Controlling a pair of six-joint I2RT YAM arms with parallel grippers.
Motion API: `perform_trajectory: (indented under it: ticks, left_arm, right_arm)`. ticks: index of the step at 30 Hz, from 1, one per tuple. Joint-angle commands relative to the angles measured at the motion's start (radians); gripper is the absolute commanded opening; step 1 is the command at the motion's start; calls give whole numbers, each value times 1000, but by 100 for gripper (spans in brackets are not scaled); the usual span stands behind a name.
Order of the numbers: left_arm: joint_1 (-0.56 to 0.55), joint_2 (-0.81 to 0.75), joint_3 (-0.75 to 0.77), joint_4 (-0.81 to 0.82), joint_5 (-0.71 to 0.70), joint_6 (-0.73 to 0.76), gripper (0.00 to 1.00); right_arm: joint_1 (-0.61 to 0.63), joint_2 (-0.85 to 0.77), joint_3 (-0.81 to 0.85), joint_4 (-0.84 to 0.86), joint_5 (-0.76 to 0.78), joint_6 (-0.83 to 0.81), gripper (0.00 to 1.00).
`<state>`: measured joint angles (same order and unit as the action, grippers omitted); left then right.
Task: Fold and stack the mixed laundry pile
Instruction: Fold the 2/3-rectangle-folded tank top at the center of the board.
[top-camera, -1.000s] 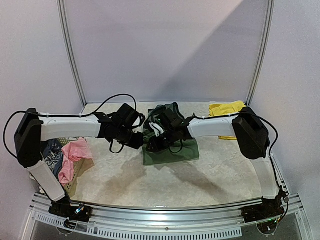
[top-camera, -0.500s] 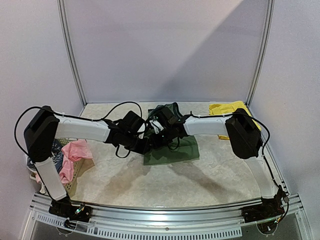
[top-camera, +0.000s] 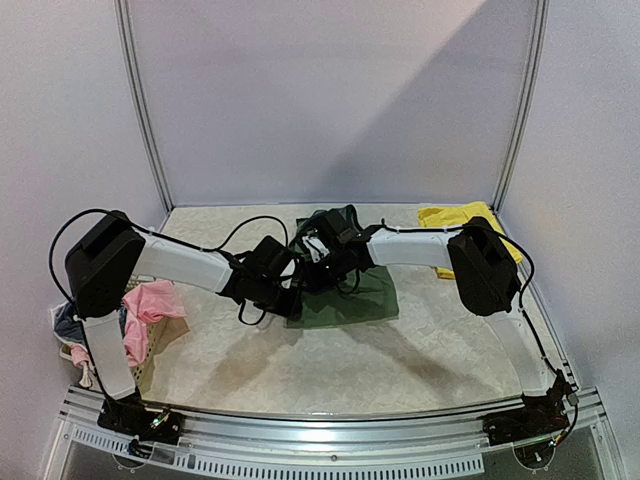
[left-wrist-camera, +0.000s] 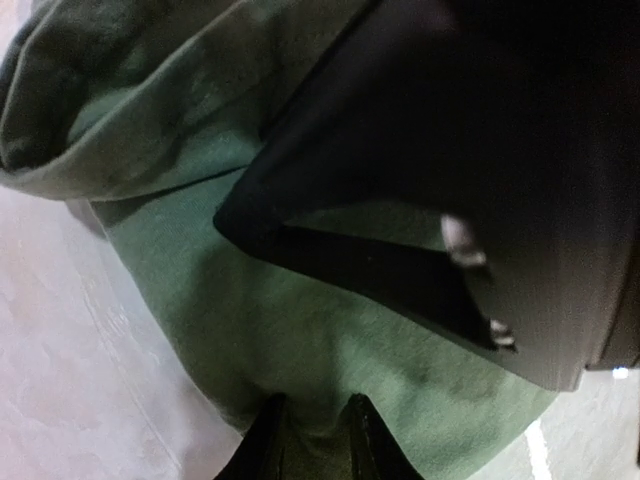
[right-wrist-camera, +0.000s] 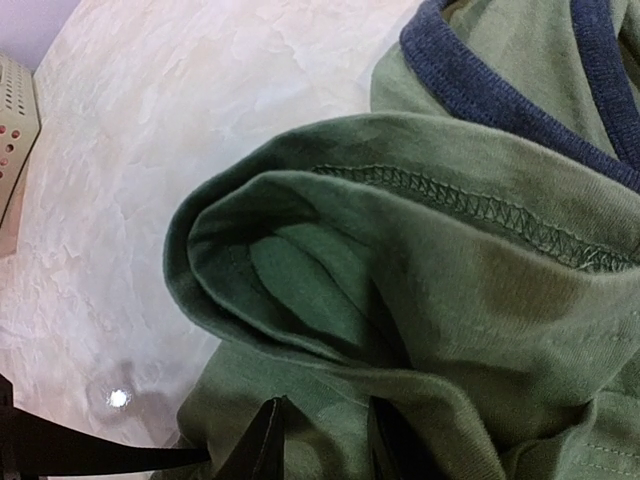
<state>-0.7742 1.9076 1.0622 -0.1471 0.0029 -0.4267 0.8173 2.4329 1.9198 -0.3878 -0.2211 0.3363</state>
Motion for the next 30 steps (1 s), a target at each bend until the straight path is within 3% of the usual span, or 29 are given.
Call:
perform_trajectory:
  ticks: [1,8,18,26,30]
  left_arm:
    - [-12,25,-49,15,5,-4,22]
    - [-12,24,-97,40,13,-17,22]
    - [-13,28,-122,62,19,-29,20]
    - [-13,-3,-128,46,5,-29,19]
    - [-13,-42,-130,31,0,-28,22]
  right_arm:
    - [-28,45,54,-26,-26,29,30]
    - [-104,61,57,-4,-200,138,37]
    - [-176,84,134,7,-240,186,47]
    - [-236,160,348,-29,-286,215,47]
    - [-237,83,338,-49,-275,169,52]
